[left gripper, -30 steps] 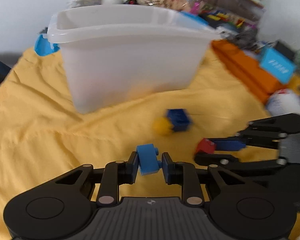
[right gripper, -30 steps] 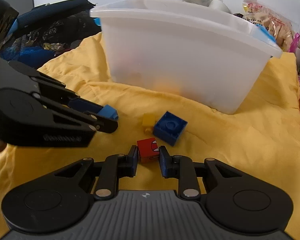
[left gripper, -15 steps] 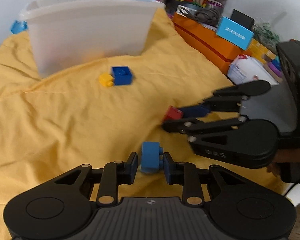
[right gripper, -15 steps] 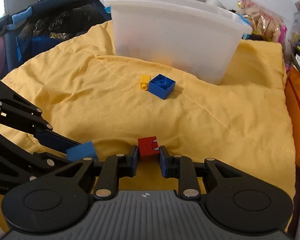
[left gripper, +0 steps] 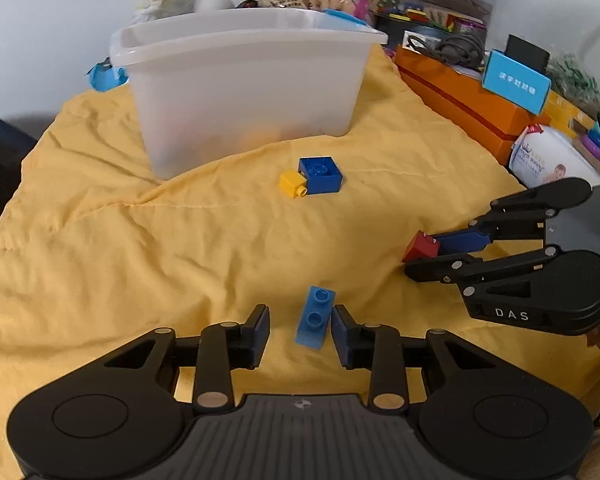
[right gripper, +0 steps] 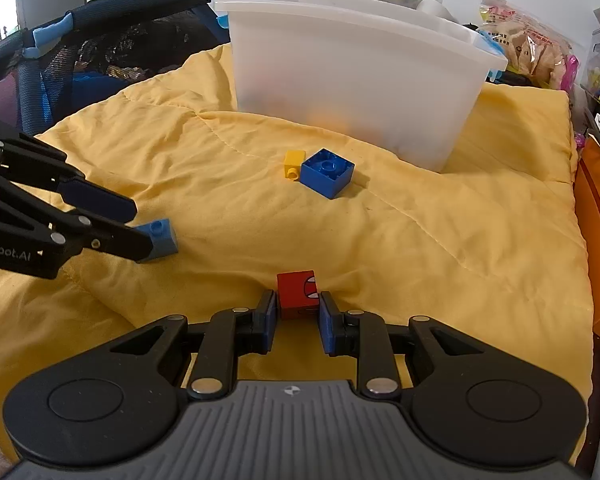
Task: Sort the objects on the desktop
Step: 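Grasp the small blue brick with the left tool while the right tool grasps the red brick, then lift the blue brick with the left tool while the right tool holds the red brick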
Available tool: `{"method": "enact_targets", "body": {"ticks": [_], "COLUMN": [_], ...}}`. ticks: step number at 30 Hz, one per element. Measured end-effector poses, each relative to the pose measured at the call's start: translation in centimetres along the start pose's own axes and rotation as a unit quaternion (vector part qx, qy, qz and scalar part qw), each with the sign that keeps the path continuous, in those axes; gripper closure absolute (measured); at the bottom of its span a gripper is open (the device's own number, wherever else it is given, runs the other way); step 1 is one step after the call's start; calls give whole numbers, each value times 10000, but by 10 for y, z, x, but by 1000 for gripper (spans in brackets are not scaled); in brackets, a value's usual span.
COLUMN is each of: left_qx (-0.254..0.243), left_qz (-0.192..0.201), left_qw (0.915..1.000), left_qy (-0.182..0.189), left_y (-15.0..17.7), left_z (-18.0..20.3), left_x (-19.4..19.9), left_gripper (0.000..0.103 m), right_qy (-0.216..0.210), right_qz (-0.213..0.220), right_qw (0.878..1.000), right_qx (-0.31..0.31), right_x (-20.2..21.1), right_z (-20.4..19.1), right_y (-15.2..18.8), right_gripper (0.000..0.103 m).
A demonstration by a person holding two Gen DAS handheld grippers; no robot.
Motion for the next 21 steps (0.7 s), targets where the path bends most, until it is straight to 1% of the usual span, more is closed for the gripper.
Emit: {"method": "enact_targets", "body": {"ticks": [7,10,21], "left_qx": [121,89,94], "left_qz": [98,86,45], "left_qw": [9998,9998,9999], "left_qy": [-105,-136,-82], "left_y": [-9,-10,-8], "left_z": [-8,-11,-12], "left_x": [1,1,1], "left_gripper": [65,65,65], "right_qy": [-14,-17,-15], "right_qz": [8,17,42], "right_qw": [10000,10000,10000], "right_qx": [31,31,32], "right_x": [0,0,0], "right_z": [0,0,-1], "right_y": [-1,0,1], "right_gripper": [77,77,76]}}
Point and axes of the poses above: each gripper's, at about its wrist camera, not at the fingertips, and x roughly against the way its jaws point, z to its right, y to its underside, the point moved 10 cm from there along -x, roughly the way its jaws point, and after that the axes turned 14 degrees about x, right-handed, at the moved point
